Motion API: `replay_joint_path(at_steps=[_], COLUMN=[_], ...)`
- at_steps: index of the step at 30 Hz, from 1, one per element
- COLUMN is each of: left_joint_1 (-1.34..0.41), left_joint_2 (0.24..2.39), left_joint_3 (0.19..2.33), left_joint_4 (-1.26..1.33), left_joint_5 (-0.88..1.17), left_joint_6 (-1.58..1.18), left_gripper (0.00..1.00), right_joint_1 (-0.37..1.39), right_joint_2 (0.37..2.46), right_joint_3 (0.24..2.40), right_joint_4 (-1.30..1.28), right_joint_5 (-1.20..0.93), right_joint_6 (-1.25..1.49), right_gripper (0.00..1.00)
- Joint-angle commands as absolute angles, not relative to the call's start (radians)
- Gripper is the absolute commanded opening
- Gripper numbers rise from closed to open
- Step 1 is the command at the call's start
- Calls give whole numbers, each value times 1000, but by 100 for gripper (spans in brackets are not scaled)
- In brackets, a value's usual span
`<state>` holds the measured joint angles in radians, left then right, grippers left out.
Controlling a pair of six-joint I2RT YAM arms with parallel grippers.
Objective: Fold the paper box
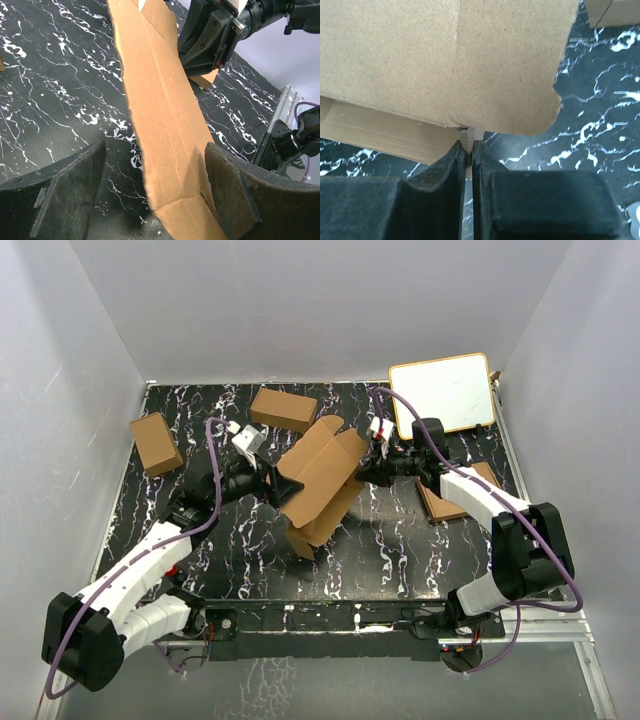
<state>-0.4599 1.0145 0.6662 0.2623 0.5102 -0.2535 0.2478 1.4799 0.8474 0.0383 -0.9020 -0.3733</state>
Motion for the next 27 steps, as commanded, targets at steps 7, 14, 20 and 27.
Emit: replay_joint_path(at_steps=[7,14,20,27], left_joint_1=[-415,-374,-339,-337], left_joint_2=[1058,1112,1177,1282], left_joint_3=[689,684,702,736], left_joint_4=[250,304,269,264], left_joint_5=[643,752,782,826], left_joint_6=[-362,-427,-438,-474], left_gripper=[69,78,82,72], right_joint_1=[252,253,253,257], right_joint_2=[1469,1566,1631,1662], right_joint_3=[1078,1198,1253,1275], right_joint_4=[-648,-817,-888,-907], right_joint_5=[-706,-601,-546,-505], right_joint_6=[-628,-640,-647,-639], right_gripper=[8,8,8,8])
